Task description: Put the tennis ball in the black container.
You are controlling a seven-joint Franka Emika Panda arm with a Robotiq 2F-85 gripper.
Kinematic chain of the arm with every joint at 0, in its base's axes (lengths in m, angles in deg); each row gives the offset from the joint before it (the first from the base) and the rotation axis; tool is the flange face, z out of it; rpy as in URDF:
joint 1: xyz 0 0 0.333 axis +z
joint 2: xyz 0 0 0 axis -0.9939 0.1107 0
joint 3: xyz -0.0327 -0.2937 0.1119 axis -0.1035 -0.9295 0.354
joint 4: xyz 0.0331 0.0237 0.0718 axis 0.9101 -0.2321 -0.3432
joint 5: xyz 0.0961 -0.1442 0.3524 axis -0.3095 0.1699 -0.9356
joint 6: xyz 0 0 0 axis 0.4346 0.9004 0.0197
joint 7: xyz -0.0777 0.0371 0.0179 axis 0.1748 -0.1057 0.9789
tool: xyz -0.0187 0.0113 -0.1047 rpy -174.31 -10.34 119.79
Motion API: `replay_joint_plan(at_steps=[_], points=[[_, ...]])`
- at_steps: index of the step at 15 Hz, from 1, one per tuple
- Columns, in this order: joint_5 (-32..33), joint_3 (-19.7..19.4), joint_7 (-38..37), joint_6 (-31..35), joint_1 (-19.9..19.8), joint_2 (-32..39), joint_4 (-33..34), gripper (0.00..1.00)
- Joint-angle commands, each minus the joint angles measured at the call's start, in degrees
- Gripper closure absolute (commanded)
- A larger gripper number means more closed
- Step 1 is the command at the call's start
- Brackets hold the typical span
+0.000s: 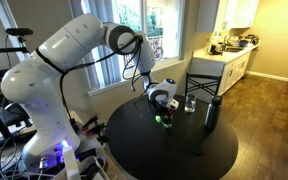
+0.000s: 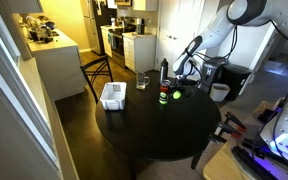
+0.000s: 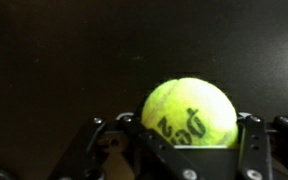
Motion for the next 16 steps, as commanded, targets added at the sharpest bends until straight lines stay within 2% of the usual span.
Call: replay_joint_plan(at_steps=[1,5,12,16], points=[[-1.93,3.51,4.72,3.92,-2.5,-6.53,-6.83,0.67],[-2.35,7.12,6.9,7.74,-4.32,-10.81,-10.27,0.67],[-4.39,11.68,10.27,10.5,-7.16,-14.12,-12.87,0.67],[-3.47,14.02,11.23,17.56,-8.5,-14.61,-13.77,0.67]])
